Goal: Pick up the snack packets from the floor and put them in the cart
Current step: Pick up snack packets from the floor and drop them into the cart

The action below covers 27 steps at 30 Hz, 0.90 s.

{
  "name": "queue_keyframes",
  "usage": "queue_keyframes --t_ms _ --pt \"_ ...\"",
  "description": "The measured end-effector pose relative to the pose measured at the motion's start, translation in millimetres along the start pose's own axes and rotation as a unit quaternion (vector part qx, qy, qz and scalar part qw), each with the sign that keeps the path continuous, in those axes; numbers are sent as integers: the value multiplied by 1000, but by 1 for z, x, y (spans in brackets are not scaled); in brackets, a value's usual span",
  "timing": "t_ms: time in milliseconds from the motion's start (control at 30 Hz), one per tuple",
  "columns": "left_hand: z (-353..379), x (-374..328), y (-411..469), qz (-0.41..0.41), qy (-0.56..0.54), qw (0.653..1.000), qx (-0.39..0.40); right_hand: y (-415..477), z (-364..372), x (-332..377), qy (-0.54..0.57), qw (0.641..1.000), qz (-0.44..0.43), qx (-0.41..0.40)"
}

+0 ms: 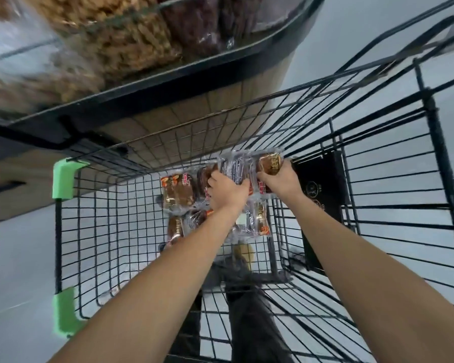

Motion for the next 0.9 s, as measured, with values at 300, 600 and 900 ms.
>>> queue_keyframes --t_ms 300,600,900 --pt "16 9 34 -24 24 999 7 34 33 -12 -2 1000 10 30" --pt "7 13 44 24 -29 999 36 31 29 -4 -20 998 -12 53" --pt "-26 25 9 49 -70 996 22 -16 21 14 -31 995 -76 57"
Point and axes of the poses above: each hand's wrist, its own y-axis towards the middle knuckle, its own z-axis out of the palm, x = y × z, the point moved 4 cm from there along y, towards the middle knuckle, and after that the axes turned 4 degrees about y, right-handed, at the moved point
